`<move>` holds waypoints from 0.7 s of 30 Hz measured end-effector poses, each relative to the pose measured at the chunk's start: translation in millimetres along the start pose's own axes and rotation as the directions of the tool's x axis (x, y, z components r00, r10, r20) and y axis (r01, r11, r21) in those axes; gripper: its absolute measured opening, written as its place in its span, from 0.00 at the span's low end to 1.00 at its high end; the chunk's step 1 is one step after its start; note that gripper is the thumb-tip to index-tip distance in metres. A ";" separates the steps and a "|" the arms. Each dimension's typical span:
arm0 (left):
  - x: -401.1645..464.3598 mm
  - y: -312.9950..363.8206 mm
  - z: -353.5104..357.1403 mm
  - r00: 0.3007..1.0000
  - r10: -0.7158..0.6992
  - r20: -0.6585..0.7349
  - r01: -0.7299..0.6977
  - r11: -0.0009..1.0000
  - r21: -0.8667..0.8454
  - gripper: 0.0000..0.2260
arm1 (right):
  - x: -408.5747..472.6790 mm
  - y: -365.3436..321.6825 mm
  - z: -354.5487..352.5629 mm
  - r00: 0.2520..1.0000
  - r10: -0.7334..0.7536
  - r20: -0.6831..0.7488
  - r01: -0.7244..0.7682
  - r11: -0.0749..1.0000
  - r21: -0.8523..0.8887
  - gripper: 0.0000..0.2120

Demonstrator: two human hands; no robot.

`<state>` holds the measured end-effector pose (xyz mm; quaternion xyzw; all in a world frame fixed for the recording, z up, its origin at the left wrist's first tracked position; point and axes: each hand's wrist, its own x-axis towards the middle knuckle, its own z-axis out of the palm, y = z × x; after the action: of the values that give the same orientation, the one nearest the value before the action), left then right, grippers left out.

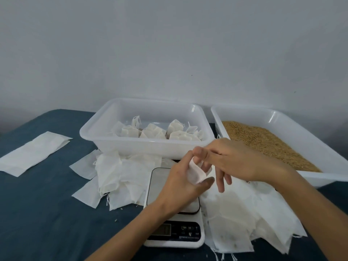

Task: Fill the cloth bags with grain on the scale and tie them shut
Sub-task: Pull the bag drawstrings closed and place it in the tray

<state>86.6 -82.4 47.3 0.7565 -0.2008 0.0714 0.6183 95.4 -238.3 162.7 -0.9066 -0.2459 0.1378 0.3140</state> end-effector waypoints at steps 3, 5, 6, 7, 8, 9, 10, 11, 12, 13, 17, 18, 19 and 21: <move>3.6 -4.2 -1.4 0.999 -0.034 -0.039 0.032 0.998 -0.059 0.12 | 2.3 11.0 -24.4 0.986 -0.037 -0.160 0.062 0.987 0.149 0.31; 5.8 -4.9 -3.1 0.997 -0.056 -0.045 0.050 0.992 -0.118 0.11 | 2.9 41.3 -49.9 0.930 0.004 -0.368 0.043 0.992 0.119 0.24; 6.8 -5.1 -4.2 0.996 -0.070 -0.046 0.062 0.986 -0.158 0.10 | 3.0 63.3 -64.2 0.894 0.020 -0.448 -0.004 0.999 0.037 0.20; 7.7 -5.4 -5.3 0.995 -0.082 -0.051 0.070 0.979 -0.190 0.10 | 2.3 88.3 -78.5 0.869 0.055 -0.492 -0.099 0.993 -0.065 0.15; 8.5 -5.3 -6.5 0.994 -0.089 -0.061 0.075 0.975 -0.208 0.09 | 1.1 113.0 -91.2 0.862 0.132 -0.489 -0.242 0.955 -0.169 0.14; 9.2 -4.8 -7.7 0.993 -0.097 -0.072 0.079 0.973 -0.217 0.09 | -0.5 135.9 -100.9 0.856 0.255 -0.449 -0.398 0.880 -0.259 0.17; 9.9 -4.3 -8.5 0.991 -0.106 -0.082 0.086 0.971 -0.225 0.08 | -1.5 157.5 -107.3 0.841 0.375 -0.391 -0.508 0.795 -0.332 0.22; 10.3 -4.1 -9.3 0.989 -0.116 -0.088 0.092 0.967 -0.237 0.08 | -2.1 174.7 -110.3 0.823 0.457 -0.336 -0.563 0.732 -0.383 0.27; 10.6 -3.6 -9.7 0.988 -0.122 -0.091 0.096 0.964 -0.249 0.08 | -2.0 185.9 -110.0 0.813 0.502 -0.295 -0.582 0.700 -0.414 0.28; 10.3 -2.9 -10.1 0.987 -0.127 -0.096 0.099 0.962 -0.256 0.08 | -0.9 192.7 -107.6 0.812 0.518 -0.268 -0.582 0.691 -0.429 0.28; 9.5 1.5 -11.4 0.983 -0.135 -0.125 0.095 0.956 -0.278 0.11 | 10.3 203.4 -97.2 0.850 0.456 -0.263 -0.524 0.690 -0.498 0.17; 9.4 2.3 -12.1 0.983 -0.134 -0.126 0.093 0.954 -0.284 0.12 | 13.3 204.6 -96.1 0.855 0.447 -0.263 -0.517 0.690 -0.507 0.13; 9.3 3.0 -12.8 0.983 -0.134 -0.125 0.093 0.953 -0.290 0.12 | 15.8 206.4 -95.3 0.857 0.444 -0.262 -0.514 0.696 -0.501 0.10; 9.4 4.3 -13.9 0.983 -0.133 -0.126 0.090 0.951 -0.297 0.11 | 17.8 211.2 -96.1 0.854 0.449 -0.264 -0.520 0.708 -0.477 0.07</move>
<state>95.4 -71.7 57.7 0.6608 -0.1204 0.0608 0.7383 225.1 -421.0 99.9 -0.9963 -0.0064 0.0835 0.0180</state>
